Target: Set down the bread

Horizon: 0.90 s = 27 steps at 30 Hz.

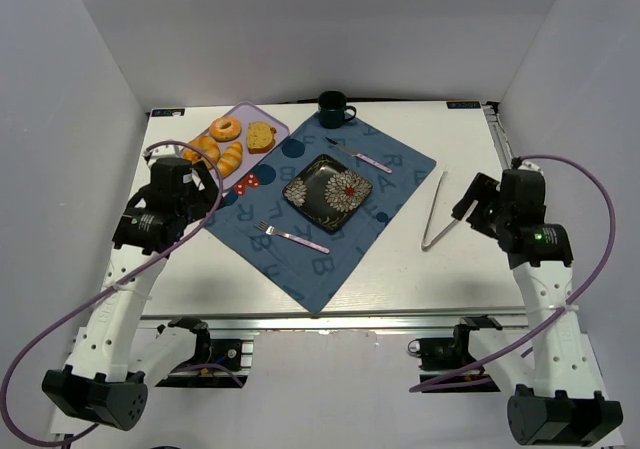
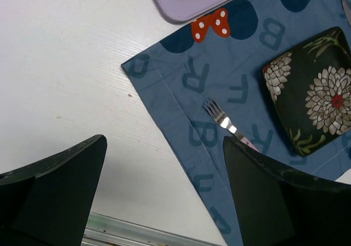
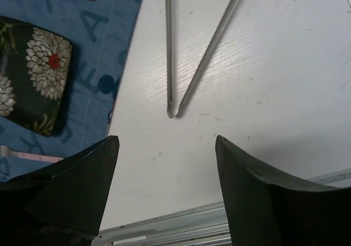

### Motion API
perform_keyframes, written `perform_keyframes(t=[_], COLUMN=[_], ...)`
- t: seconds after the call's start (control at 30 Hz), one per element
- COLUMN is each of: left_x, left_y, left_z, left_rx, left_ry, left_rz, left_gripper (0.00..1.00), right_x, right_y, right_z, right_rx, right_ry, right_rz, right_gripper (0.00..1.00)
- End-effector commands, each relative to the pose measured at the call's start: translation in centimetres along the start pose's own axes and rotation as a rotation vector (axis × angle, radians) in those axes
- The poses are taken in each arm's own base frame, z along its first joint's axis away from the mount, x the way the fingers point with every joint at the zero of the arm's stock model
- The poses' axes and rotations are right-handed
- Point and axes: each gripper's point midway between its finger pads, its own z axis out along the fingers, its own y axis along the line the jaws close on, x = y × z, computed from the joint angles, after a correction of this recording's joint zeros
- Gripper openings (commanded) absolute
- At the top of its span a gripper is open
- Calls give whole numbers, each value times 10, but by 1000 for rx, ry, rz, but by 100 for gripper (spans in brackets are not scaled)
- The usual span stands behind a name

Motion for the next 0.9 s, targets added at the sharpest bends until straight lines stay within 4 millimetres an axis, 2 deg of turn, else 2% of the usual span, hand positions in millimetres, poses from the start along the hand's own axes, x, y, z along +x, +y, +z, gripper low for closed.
perform_keyframes(t=[0.0,0.1,0.23,0.33,0.5,0.67,0.87], left_x=[-19,-19,-24,-27,-26,-23,-19], left_y=[-8,-13,-11,-7,-12,-13,-10], left_z=[-10,-11,-18,-23,-21,-20,-16], left_rx=[15,25,19,5,9,5,-15], left_ry=[-69,-71,-105,-126,-123,-115,-102], left_rz=[32,62,99,118,144,166,180], left_gripper=[98,98,98,98,98,98,98], right_x=[6,24,37,50,53,37,45], right_y=[-8,-17,-29,-36,-34,-21,-21], right_z=[6,24,51,73,95,115,145], right_rx=[37,103,162,211,215,173,224], right_ry=[-27,45,29,89,111,86,160], right_rz=[93,155,213,206,183,136,49], right_gripper=[76,89,89,89,89,89,89])
